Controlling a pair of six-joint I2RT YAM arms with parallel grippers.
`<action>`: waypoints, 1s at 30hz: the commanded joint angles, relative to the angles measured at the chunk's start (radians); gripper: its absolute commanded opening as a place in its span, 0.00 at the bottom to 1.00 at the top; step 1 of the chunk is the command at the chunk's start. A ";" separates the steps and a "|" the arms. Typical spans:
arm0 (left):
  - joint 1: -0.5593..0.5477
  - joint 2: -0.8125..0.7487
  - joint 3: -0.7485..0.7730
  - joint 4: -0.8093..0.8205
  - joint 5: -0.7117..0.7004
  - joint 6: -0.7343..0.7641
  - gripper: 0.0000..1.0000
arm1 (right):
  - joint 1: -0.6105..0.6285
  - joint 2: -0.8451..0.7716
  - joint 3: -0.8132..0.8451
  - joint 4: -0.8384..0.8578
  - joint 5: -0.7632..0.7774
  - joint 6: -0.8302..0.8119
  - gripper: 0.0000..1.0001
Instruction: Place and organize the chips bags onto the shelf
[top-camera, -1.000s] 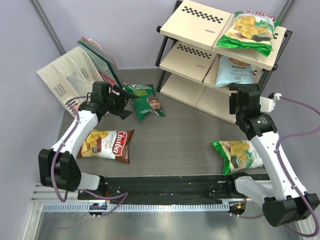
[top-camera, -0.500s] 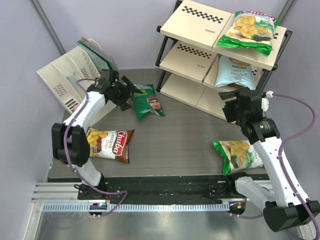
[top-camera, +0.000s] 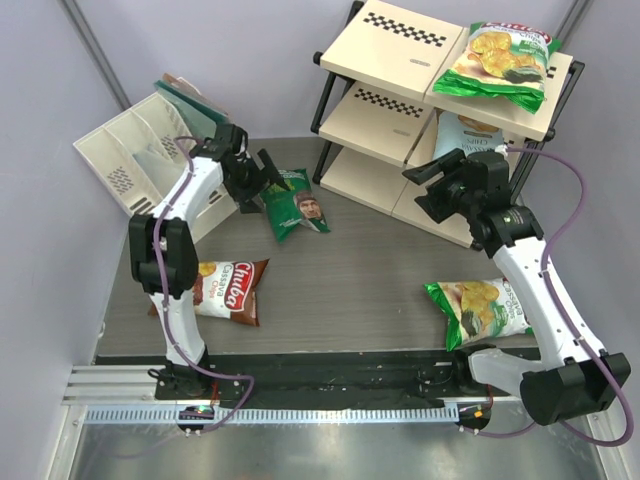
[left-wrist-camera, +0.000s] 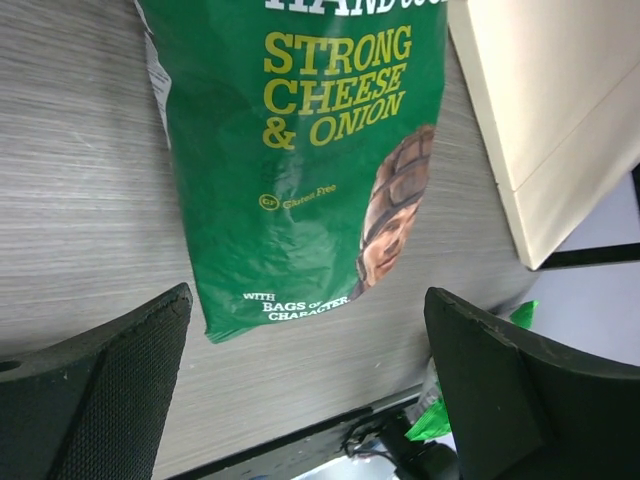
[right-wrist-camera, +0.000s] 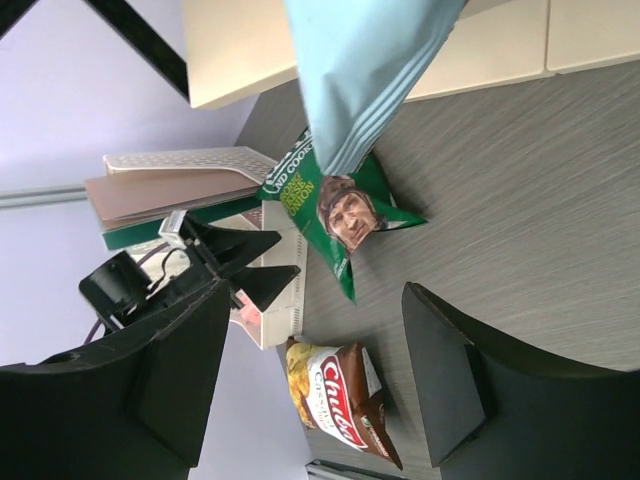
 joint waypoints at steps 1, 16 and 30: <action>0.009 0.040 0.055 -0.084 0.007 0.087 0.97 | 0.001 -0.035 -0.015 0.056 -0.031 -0.007 0.74; -0.018 0.048 -0.073 0.134 -0.047 0.116 0.96 | 0.001 -0.016 -0.024 0.094 -0.058 -0.008 0.74; -0.132 0.112 -0.086 0.183 -0.104 0.064 0.77 | 0.000 -0.026 -0.054 0.115 -0.074 -0.005 0.73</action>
